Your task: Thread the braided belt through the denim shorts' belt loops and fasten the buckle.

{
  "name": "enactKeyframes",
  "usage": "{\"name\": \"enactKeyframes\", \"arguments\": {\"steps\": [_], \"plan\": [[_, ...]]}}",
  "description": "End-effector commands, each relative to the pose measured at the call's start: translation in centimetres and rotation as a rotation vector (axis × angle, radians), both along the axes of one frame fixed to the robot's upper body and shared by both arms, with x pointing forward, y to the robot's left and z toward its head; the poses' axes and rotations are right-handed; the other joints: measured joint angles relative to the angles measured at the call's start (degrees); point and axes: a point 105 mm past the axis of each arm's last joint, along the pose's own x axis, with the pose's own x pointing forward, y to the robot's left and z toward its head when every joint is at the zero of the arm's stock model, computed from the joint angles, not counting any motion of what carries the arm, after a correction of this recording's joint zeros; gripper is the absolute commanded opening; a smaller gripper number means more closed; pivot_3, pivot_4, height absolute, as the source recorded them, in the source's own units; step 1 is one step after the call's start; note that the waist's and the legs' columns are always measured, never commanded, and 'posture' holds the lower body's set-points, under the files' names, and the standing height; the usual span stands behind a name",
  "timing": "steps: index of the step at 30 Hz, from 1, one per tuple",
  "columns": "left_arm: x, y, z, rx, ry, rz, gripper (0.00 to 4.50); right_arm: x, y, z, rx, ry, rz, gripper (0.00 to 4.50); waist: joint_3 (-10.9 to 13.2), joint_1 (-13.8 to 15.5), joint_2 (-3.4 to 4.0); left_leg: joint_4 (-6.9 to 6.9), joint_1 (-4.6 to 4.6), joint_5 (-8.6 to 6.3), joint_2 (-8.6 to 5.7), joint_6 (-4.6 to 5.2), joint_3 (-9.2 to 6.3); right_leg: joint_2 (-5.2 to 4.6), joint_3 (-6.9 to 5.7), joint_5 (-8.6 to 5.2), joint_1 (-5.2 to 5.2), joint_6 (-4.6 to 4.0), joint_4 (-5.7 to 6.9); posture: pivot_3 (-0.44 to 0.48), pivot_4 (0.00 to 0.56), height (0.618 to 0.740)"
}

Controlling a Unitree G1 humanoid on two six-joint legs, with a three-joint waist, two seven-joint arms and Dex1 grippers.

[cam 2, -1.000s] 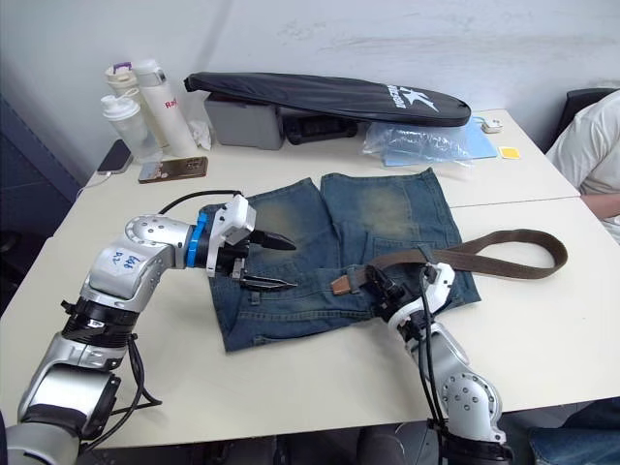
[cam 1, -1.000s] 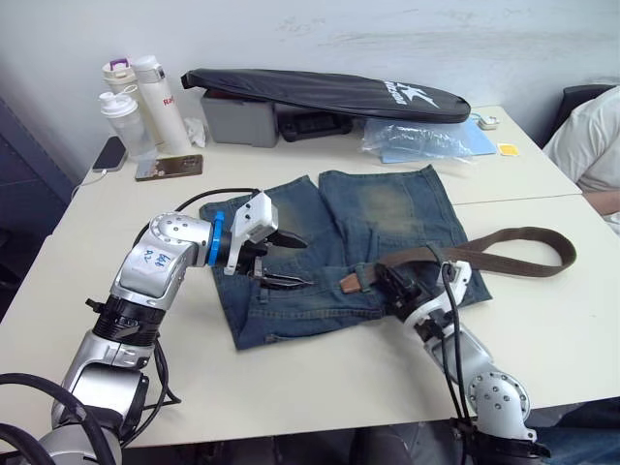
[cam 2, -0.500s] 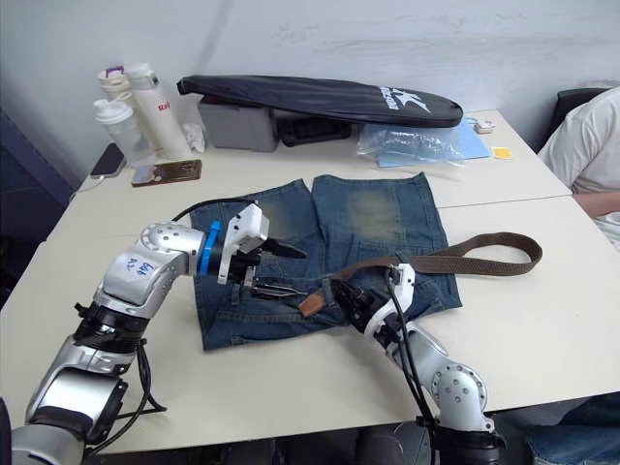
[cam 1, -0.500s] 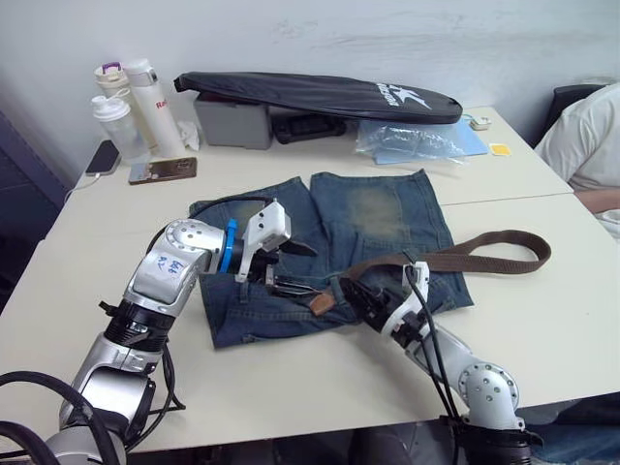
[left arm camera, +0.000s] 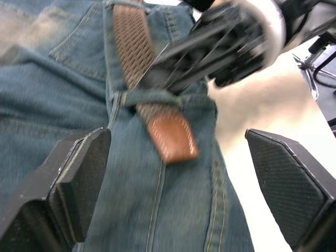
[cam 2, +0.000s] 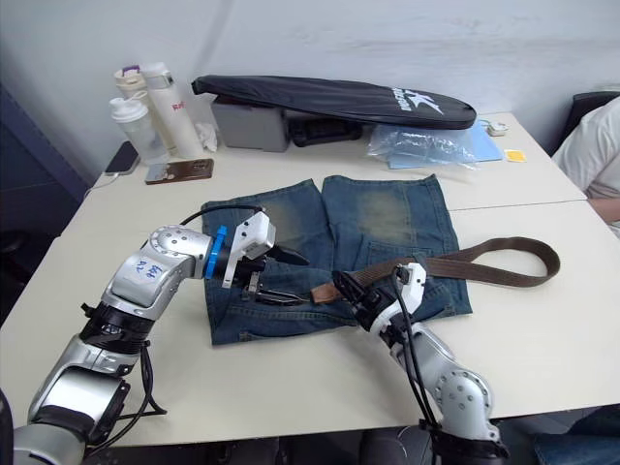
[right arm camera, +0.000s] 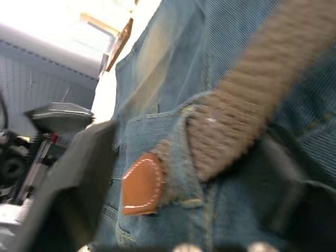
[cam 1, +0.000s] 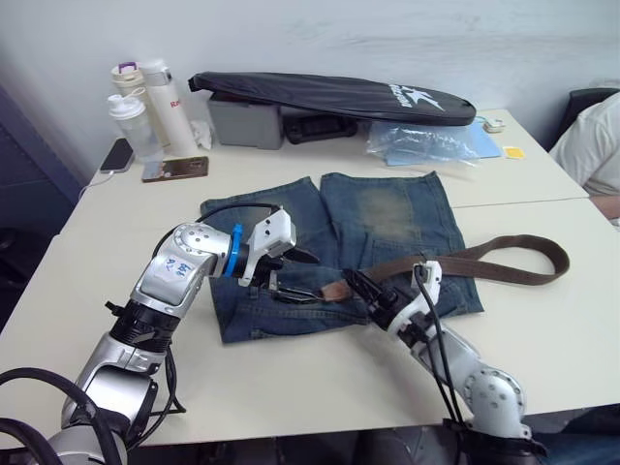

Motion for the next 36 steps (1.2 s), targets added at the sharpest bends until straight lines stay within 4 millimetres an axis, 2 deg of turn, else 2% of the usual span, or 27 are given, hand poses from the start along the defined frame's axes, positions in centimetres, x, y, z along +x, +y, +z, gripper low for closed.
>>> {"name": "enactKeyframes", "arguments": {"steps": [1,5,7,9,12,19,20,24,31,36], "plan": [[0.2,-0.2,0.8,0.003,-0.041,-0.022,4.5,-1.7,-2.0,0.8,-0.132,-0.035,0.011,4.38,0.0,0.5,0.07,-0.04,-0.02,-0.06,0.0,-0.03,0.04,0.0,0.0,0.0,0.02,-0.01,-0.11,0.0,0.15,0.622],[0.3,-0.7,0.7,0.005,-0.042,-0.032,4.5,-3.1,-3.8,3.0,-0.31,-0.136,0.055,4.38,0.1,1.3,0.16,-0.07,-0.2,-0.15,-0.09,-0.14,0.16,-0.02,-0.02,0.05,0.15,-0.09,-0.72,0.0,0.15,0.622],[0.2,-1.0,0.7,0.001,-0.042,-0.042,4.5,-2.6,-4.8,4.2,-0.486,-0.234,0.061,4.38,0.2,1.4,0.1,-0.05,-0.19,-0.15,-0.15,-0.14,0.21,-0.09,0.02,0.07,0.14,-0.09,-0.82,0.0,0.15,0.622],[0.2,-1.2,0.7,0.0,-0.042,-0.043,4.5,-2.2,-5.8,4.4,-0.568,-0.25,0.05,4.38,0.2,1.4,0.08,-0.11,-0.17,-0.15,-0.16,-0.13,0.22,-0.03,-0.02,0.16,0.16,-0.08,-1.03,0.0,0.15,0.622],[0.4,-1.5,0.3,0.008,-0.034,-0.018,4.5,-1.1,-7.7,4.1,-0.683,-0.234,0.019,3.63,0.2,1.5,0.0,-0.14,-0.01,-0.11,-0.11,-0.08,0.22,0.0,-0.06,0.18,0.29,-0.05,-1.07,0.0,0.15,0.622],[0.0,-2.8,0.4,0.0,-0.078,-0.042,4.5,-0.5,-8.4,1.0,-0.768,-0.139,0.021,0.4,0.3,1.6,-0.05,-0.13,-0.03,0.1,-0.01,0.16,0.22,0.04,-0.18,0.17,0.22,-0.04,-0.95,0.0,0.15,0.622],[-0.2,-3.0,0.4,-0.001,-0.096,-0.063,4.5,-0.5,-8.5,0.6,-0.773,-0.126,0.017,0.12,0.3,1.6,-0.06,-0.12,-0.03,0.1,-0.01,0.16,0.22,0.04,-0.18,0.17,0.21,-0.04,-0.94,0.0,0.15,0.622],[-0.9,-3.5,-0.1,0.029,-0.193,-0.129,4.5,-0.4,-8.5,-0.8,-0.778,-0.075,0.001,0.12,0.3,1.6,-0.06,-0.04,-0.02,0.09,-0.03,0.13,0.25,0.0,-0.16,0.17,0.22,-0.05,-0.97,0.0,0.15,0.622],[-0.1,-3.0,-0.8,0.111,-0.358,-0.178,4.5,-0.7,-8.1,-1.6,-0.773,-0.047,-0.003,0.12,0.2,1.5,-0.12,-0.04,0.0,0.09,-0.04,0.13,0.27,0.01,-0.13,0.16,0.22,-0.07,-0.96,0.0,0.15,0.622],[0.8,-4.6,-0.4,0.054,-0.409,-0.155,4.5,-0.8,-7.9,-1.6,-0.767,-0.046,-0.008,0.12,0.2,1.6,-0.15,-0.04,-0.02,0.08,-0.03,0.13,0.26,0.01,-0.15,0.16,0.21,-0.08,-0.95,0.0,0.15,0.622]]}}
